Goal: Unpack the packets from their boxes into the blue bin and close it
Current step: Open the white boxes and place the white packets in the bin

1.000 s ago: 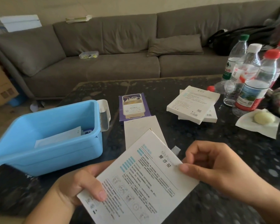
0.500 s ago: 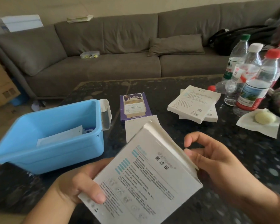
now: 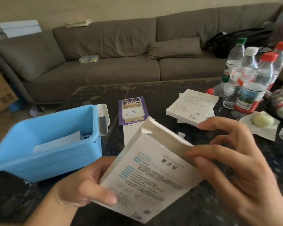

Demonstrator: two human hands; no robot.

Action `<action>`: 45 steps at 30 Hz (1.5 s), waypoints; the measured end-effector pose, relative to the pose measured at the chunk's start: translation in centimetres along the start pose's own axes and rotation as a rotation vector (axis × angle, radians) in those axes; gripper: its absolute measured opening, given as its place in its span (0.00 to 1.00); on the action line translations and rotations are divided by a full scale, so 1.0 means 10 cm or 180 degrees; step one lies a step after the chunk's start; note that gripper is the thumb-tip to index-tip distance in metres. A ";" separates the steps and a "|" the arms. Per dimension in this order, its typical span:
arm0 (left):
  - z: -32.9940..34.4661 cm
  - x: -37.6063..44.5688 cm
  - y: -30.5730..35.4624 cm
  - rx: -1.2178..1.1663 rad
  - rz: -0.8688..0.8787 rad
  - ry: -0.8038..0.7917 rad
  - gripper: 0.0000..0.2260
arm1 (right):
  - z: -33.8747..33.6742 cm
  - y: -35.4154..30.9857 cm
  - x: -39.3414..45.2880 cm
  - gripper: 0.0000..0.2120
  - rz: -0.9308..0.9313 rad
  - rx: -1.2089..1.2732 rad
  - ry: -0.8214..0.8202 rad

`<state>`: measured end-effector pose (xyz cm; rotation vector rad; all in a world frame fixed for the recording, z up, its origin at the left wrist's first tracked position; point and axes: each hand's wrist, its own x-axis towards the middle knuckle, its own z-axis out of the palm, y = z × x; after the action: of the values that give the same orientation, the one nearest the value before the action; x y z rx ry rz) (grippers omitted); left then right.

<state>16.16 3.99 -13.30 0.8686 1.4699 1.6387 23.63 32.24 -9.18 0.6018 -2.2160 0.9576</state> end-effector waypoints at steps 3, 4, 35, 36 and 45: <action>0.04 0.07 0.10 0.0289 0.0153 -0.0006 0.25 | 0.01 0.10 0.01 0.08 0.0378 0.0290 0.0139; 0.04 0.10 0.09 0.0509 0.0175 0.0055 0.24 | 0.01 0.08 0.01 0.06 0.0584 0.0596 0.0243; 0.73 0.54 -0.28 0.0743 -0.0149 0.4155 0.04 | 1.02 0.00 -0.18 0.12 0.1459 0.0730 0.1011; 0.71 0.53 -0.29 0.0722 -0.0174 0.4131 0.03 | 1.03 0.00 -0.18 0.13 0.1512 0.0805 0.1056; 0.60 0.46 -0.24 0.0674 -0.0560 0.3715 0.05 | 1.04 -0.06 -0.24 0.09 0.1384 0.0771 0.0875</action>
<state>19.38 11.00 -15.04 -0.2536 2.4091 1.9516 21.81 24.31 -16.07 0.0733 -2.0315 1.4495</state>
